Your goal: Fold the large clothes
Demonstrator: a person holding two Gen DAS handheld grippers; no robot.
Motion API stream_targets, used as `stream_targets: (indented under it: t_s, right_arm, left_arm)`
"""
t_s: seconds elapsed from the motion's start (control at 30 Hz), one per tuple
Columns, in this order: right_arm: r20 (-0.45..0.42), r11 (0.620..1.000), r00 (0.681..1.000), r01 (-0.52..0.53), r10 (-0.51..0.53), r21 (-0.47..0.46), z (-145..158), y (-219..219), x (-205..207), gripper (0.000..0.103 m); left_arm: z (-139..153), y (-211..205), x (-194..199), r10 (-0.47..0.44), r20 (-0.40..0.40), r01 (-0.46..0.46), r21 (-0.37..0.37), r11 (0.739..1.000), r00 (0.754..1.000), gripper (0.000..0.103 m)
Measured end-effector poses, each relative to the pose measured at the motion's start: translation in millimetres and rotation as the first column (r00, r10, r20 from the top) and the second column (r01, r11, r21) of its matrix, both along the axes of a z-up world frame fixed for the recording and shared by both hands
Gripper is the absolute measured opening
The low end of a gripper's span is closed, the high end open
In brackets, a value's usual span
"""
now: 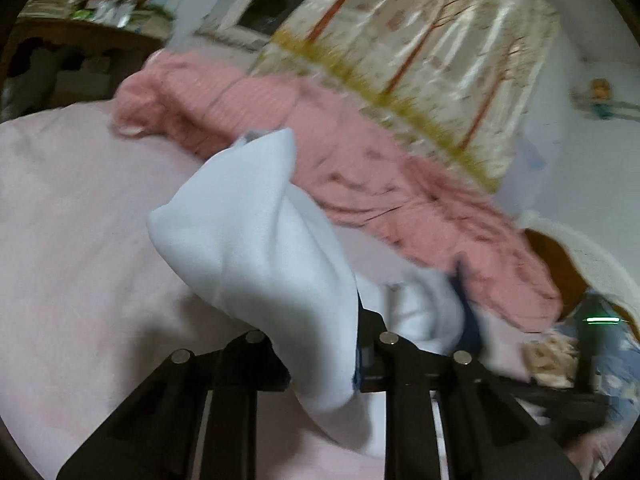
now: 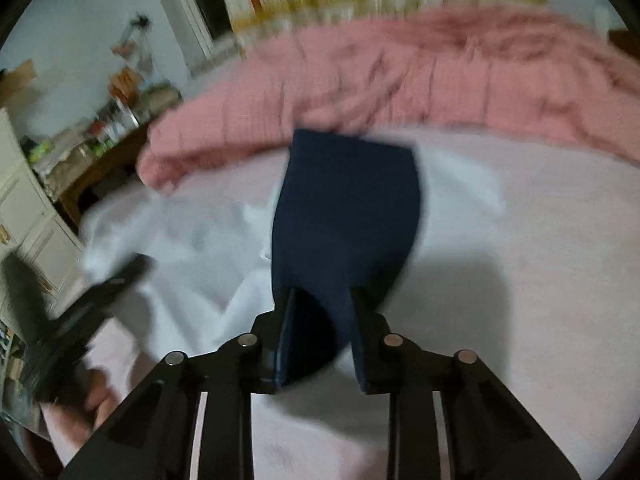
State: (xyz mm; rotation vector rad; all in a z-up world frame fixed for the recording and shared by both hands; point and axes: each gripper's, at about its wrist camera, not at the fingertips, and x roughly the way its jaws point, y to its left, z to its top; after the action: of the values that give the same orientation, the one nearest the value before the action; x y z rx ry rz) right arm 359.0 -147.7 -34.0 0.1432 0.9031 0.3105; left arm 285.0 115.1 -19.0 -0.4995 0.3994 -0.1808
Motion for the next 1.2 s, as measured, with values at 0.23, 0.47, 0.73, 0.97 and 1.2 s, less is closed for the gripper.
stream_targets:
  t_s: [0.23, 0.47, 0.73, 0.97, 1.2]
  right_arm:
    - [0.026, 0.997, 0.999, -0.029, 0.031, -0.067, -3.9, 12.3, -10.6, 0.026]
    - [0.104, 0.977, 0.972, 0.214, -0.213, 0.004, 43.3, -111.0, -39.0, 0.026]
    - [0.100, 0.910, 0.913, 0.375, -0.395, 0.175, 46.3, -194.9, -43.6, 0.026]
    - [0.176, 0.942, 0.940, 0.251, -0.292, 0.222, 59.6, -174.8, -52.5, 0.027]
    - [0.274, 0.972, 0.941, 0.154, -0.199, 0.176, 71.4, -143.6, -64.4, 0.027]
  left_arm:
    - [33.4, -49.0, -24.9, -0.156, 0.153, 0.142, 0.103, 0.985, 0.976, 0.018]
    - [60.9, -144.7, -18.6, -0.295, 0.123, 0.252, 0.283, 0.925, 0.947, 0.018]
    - [7.9, -222.9, 24.7, -0.452, -0.088, 0.453, 0.336, 0.826, 0.888, 0.019]
    - [2.2, -232.1, 12.1, -0.479, -0.085, 0.473, 0.377, 0.796, 0.874, 0.040]
    - [21.1, -210.4, -35.1, -0.481, -0.024, 0.454, 0.376, 0.808, 0.876, 0.050]
